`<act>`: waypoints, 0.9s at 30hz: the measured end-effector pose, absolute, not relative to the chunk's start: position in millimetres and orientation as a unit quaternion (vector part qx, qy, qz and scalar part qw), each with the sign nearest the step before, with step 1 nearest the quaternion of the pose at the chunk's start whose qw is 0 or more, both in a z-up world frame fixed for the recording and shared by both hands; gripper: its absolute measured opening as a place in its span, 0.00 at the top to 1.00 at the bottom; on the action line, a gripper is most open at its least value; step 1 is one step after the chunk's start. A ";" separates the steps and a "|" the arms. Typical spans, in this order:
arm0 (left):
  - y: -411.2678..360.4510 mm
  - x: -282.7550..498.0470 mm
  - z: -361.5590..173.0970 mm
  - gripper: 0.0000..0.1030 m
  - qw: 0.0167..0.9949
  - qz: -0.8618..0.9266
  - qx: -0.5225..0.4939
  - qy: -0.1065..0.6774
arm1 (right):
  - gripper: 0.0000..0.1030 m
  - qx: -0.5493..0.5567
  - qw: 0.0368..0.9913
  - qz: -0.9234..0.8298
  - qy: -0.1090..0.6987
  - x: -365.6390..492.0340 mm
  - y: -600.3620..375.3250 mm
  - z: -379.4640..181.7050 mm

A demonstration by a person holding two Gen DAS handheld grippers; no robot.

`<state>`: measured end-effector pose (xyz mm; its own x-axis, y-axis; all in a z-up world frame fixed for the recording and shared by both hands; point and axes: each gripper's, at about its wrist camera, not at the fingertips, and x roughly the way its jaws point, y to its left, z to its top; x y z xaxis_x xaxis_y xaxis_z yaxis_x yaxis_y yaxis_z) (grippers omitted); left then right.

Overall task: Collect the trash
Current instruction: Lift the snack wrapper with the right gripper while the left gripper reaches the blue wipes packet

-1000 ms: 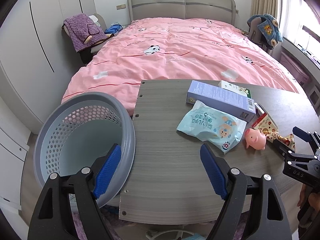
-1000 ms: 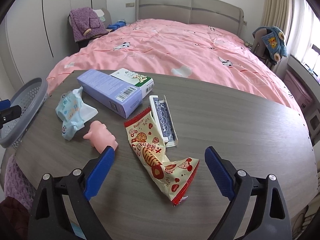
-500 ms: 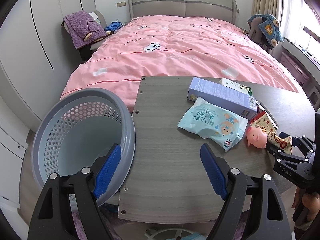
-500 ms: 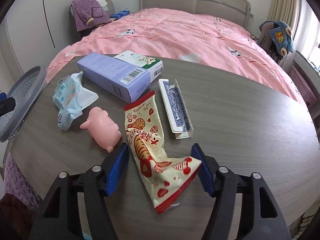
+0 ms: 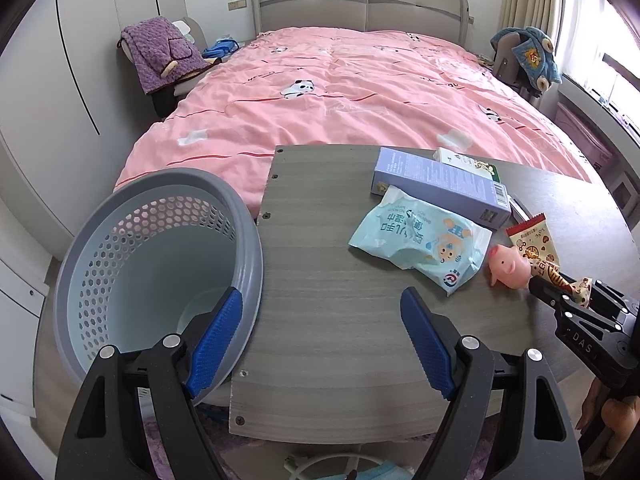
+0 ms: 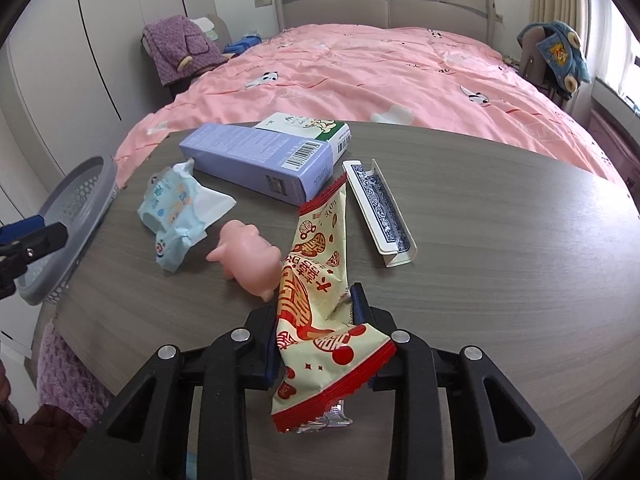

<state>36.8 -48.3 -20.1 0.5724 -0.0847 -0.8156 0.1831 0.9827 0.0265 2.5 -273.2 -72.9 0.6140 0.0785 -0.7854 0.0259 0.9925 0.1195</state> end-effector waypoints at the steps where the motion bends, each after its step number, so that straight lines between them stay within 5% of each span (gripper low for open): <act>1: -49.5 37.2 -20.4 0.25 0.885 -0.077 0.054 0.457 | 0.71 0.066 0.897 0.014 0.436 -0.4 -272.9 -70.9; 27: -148.1 85.2 -55.8 0.25 0.859 -0.124 0.073 0.491 | 0.71 0.156 0.906 0.004 0.394 -27.0 -323.0 -54.6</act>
